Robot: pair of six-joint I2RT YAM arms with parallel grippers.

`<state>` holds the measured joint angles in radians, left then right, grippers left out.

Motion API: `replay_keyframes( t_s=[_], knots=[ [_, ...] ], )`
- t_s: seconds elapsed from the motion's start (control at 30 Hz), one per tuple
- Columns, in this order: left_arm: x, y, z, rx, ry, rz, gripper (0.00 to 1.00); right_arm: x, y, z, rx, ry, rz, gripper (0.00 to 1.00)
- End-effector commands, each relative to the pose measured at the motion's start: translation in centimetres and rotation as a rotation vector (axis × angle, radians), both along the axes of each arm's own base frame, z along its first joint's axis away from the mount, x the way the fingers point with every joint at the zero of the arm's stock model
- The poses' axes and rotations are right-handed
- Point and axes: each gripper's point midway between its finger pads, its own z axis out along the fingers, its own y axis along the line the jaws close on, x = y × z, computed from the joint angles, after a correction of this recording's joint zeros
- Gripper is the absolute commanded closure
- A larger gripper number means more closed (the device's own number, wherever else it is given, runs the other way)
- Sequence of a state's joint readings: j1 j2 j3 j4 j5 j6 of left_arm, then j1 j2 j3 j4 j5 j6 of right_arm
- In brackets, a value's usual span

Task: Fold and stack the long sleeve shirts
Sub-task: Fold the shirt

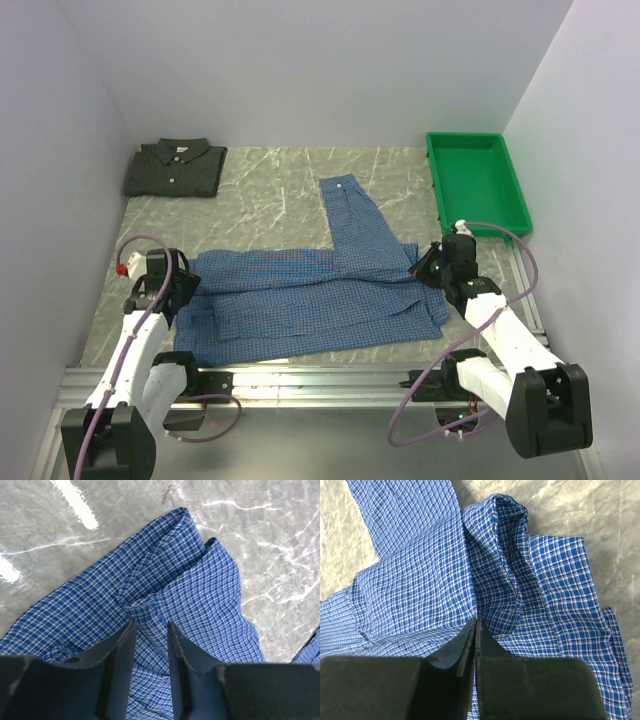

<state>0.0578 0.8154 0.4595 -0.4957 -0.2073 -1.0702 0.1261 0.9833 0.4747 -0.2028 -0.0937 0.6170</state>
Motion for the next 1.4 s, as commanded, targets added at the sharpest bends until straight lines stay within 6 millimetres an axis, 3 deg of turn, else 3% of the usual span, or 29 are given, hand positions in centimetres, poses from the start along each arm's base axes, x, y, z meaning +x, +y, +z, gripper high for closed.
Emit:
replay_keyframes(
  t_s=[0.0,0.2,0.23,0.3,0.33,0.43,0.53,0.63,0.7,0.77,0.8,0.87,0.97,1.1,1.2,1.37],
  knots=[
    [-0.3,0.1,0.2,-0.005,0.011,0.008,0.63,0.1,-0.8,0.5,-0.044,-0.007,-0.010,0.95],
    [0.5,0.3,2.6,0.038,-0.022,-0.028,0.58,-0.6,-1.5,0.0,-0.065,0.058,-0.047,0.92],
    [1.0,0.3,3.8,0.042,-0.048,-0.040,0.53,-0.7,-1.8,0.1,-0.080,0.066,-0.060,0.83],
    [1.9,0.2,5.4,0.056,-0.079,-0.066,0.43,-0.3,-1.7,1.2,-0.083,0.055,-0.051,0.76],
    [2.3,-0.2,6.0,0.045,-0.095,-0.087,0.39,-0.2,-1.4,1.7,-0.080,0.042,-0.037,0.68],
    [4.4,-1.1,7.7,0.032,-0.156,-0.150,0.30,0.8,0.3,4.1,-0.041,-0.028,0.018,0.50],
    [6.6,-2.2,7.8,-0.018,-0.165,-0.204,0.32,2.1,3.1,6.4,0.052,-0.099,0.093,0.42],
    [8.4,-3.1,6.1,-0.065,-0.140,-0.236,0.39,3.1,6.5,7.4,0.171,-0.140,0.184,0.39],
    [9.0,-3.8,4.1,-0.122,-0.096,-0.242,0.46,3.6,8.3,6.4,0.243,-0.106,0.212,0.39],
    [9.5,-4.0,2.9,-0.149,-0.083,-0.226,0.51,3.6,8.7,4.1,0.280,-0.042,0.194,0.39],
    [9.1,-3.8,1.2,-0.157,-0.034,-0.201,0.57,4.0,8.7,3.9,0.290,-0.055,0.185,0.39],
    [8.8,-3.5,0.0,-0.168,-0.011,-0.158,0.60,3.5,8.5,1.5,0.286,0.002,0.157,0.39],
    [7.2,-3.3,-2.4,-0.190,0.045,-0.100,0.62,2.7,7.5,-1.4,0.259,0.068,0.117,0.39],
    [4.2,-1.5,-4.9,-0.156,0.116,0.026,0.64,1.6,5.5,-4.3,0.241,0.145,0.041,0.40],
    [2.2,-0.3,-5.6,-0.153,0.135,0.120,0.64,1.0,3.9,-5.7,0.209,0.189,-0.016,0.41],
    [0.6,1.6,-4.5,-0.126,0.097,0.247,0.61,1.0,2.8,-6.1,0.159,0.212,-0.050,0.41]
  ],
)
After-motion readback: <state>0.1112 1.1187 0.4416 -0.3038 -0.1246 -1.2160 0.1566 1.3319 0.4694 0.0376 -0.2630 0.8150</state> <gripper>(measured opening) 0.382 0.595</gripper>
